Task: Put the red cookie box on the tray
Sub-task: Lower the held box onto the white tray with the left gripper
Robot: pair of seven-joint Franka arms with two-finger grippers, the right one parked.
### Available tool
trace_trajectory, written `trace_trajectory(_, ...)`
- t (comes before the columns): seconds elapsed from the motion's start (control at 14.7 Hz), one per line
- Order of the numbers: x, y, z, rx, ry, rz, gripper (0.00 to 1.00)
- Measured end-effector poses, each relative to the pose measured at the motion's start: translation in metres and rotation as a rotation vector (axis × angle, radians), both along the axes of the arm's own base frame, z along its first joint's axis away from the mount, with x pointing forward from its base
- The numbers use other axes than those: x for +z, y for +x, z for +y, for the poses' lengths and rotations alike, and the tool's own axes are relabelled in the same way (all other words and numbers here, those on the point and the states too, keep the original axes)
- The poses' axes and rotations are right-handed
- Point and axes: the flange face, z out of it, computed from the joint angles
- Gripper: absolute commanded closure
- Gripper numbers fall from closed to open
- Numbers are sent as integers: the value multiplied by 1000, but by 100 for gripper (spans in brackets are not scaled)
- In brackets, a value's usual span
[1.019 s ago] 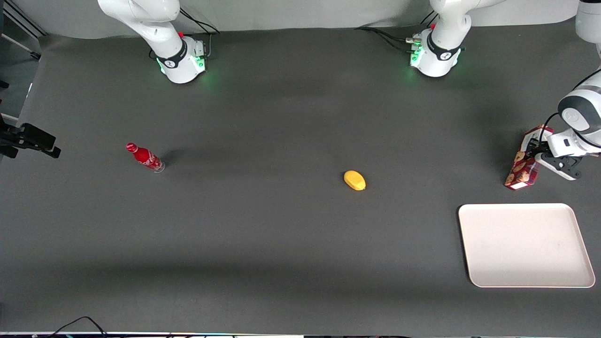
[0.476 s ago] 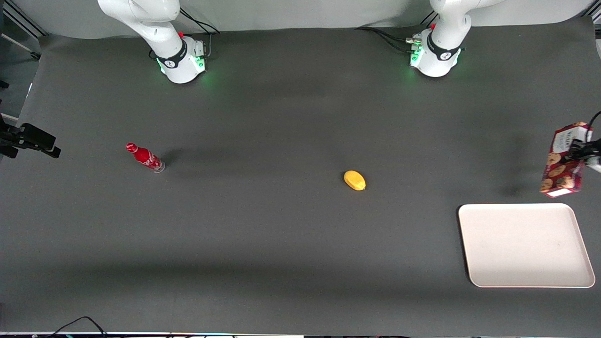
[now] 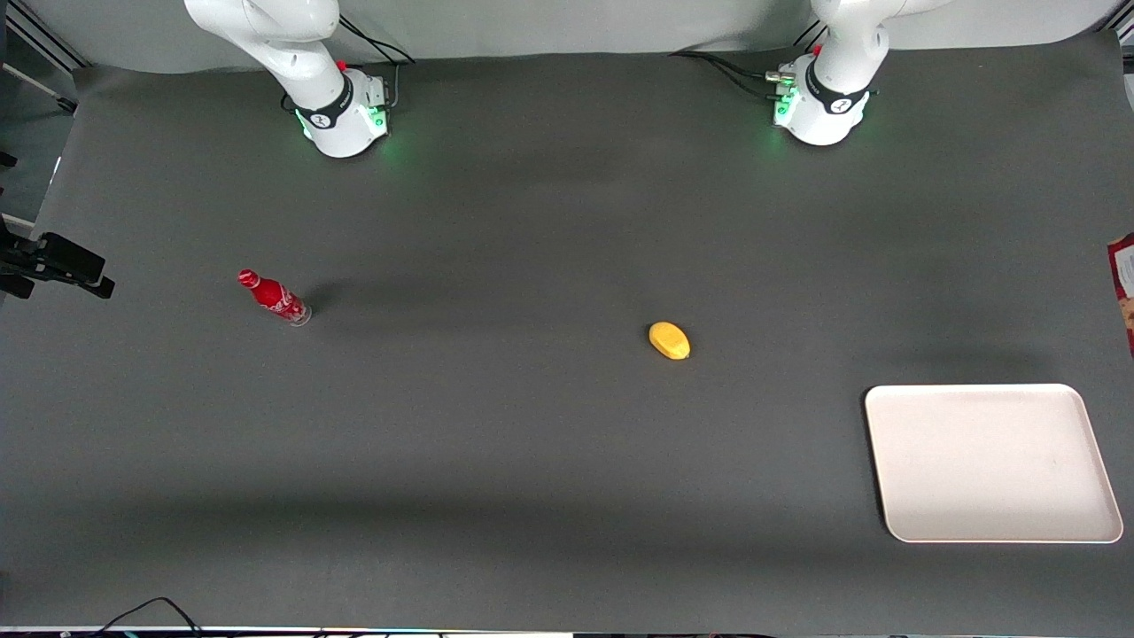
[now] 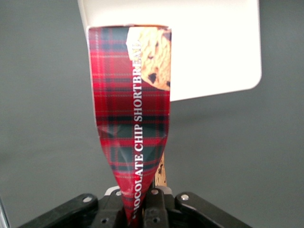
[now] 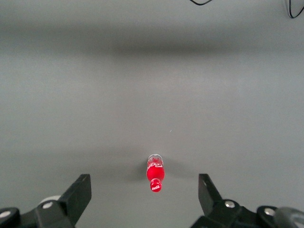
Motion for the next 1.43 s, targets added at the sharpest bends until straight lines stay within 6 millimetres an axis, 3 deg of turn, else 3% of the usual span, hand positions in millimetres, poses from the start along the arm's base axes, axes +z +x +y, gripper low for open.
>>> trace_trajectory(0.27, -32, 60, -1, 86, 73, 11, 100)
trace_trajectory(0.48, -76, 107, -1, 85, 134, 10, 100)
trace_trajectory(0.68, -123, 137, -2, 61, 184, -24, 100)
trace_trajectory(0.95, -182, 150, -2, 39, 210, -35, 100)
trace_trajectory(1.22, -220, 153, 4, 30, 232, -55, 100)
trace_trajectory(1.29, -224, 152, 6, 28, 234, -55, 20)
trace_trajectory(1.36, -228, 151, 8, 20, 234, -53, 0)
trace_trajectory(1.43, -231, 151, 10, 8, 236, -53, 0)
